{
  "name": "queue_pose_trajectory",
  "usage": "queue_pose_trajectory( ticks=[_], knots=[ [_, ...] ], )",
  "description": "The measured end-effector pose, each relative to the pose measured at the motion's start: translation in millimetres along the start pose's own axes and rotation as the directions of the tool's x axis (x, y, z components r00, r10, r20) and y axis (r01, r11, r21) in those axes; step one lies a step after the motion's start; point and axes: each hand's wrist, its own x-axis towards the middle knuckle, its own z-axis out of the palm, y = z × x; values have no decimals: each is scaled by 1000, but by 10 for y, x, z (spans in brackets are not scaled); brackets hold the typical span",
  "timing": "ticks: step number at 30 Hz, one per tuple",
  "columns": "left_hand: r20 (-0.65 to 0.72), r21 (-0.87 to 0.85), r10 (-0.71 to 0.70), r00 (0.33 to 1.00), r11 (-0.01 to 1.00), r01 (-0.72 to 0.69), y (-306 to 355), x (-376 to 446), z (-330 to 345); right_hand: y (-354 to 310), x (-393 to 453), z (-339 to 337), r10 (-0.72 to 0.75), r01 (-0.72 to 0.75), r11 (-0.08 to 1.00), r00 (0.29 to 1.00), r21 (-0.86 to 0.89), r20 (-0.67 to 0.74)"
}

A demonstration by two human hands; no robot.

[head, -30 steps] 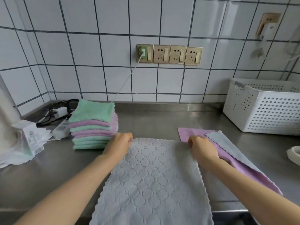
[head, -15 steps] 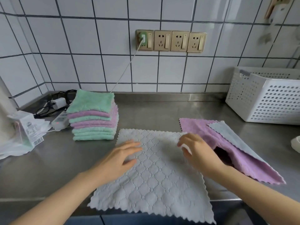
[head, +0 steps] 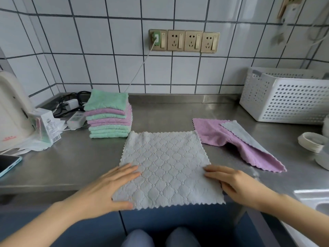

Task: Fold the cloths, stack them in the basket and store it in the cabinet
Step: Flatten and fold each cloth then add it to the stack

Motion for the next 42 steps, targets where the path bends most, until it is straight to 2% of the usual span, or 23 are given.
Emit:
queue_pose_trajectory(
  ticks=[5,9,11,19,23,26,28,31,33,35,36,39,42],
  knots=[
    [-51,285,88,995,956,-70,-147,-156,41,-19,-117,-30,-47,48,999,997,-25,56],
    [-126,304,137,983,948,-93,-142,-115,104,-14,-130,40,-95,97,987,995,-126,27],
    [-154,301,144,977,949,-93,-143,-95,113,-45,-121,34,-91,89,991,996,-104,-14],
    [-215,45,29,976,999,-20,-137,-141,103,-21,-115,37,-105,106,994,991,4,-82],
    [-241,-232,-106,965,972,49,-9,-209,30,-100,-193,-12,-93,114,984,983,135,-156],
    [-188,-403,-196,962,909,106,118,-303,-73,-256,-321,-81,-1,66,943,981,326,-196],
    [-186,-506,-207,961,858,87,200,-323,-194,-410,-356,-186,108,11,854,974,519,-199],
    [-322,-613,-255,912,790,5,303,-180,-406,-497,-175,-319,291,-28,703,923,711,-252],
    [-367,-728,-417,831,685,23,277,64,-459,-453,100,-341,399,-50,670,865,740,-303],
    [-294,-814,-568,768,570,110,172,345,-419,-332,420,-283,534,-149,608,803,780,-263],
    [-254,-820,-605,754,548,163,104,460,-376,-253,570,-236,597,-218,573,772,790,-220],
    [-193,-791,-673,714,537,292,-23,653,-237,-28,857,-42,703,-456,551,705,699,-94],
    [-228,-770,-695,682,558,311,-44,693,-174,67,946,50,748,-571,576,657,585,-95]
  ],
)
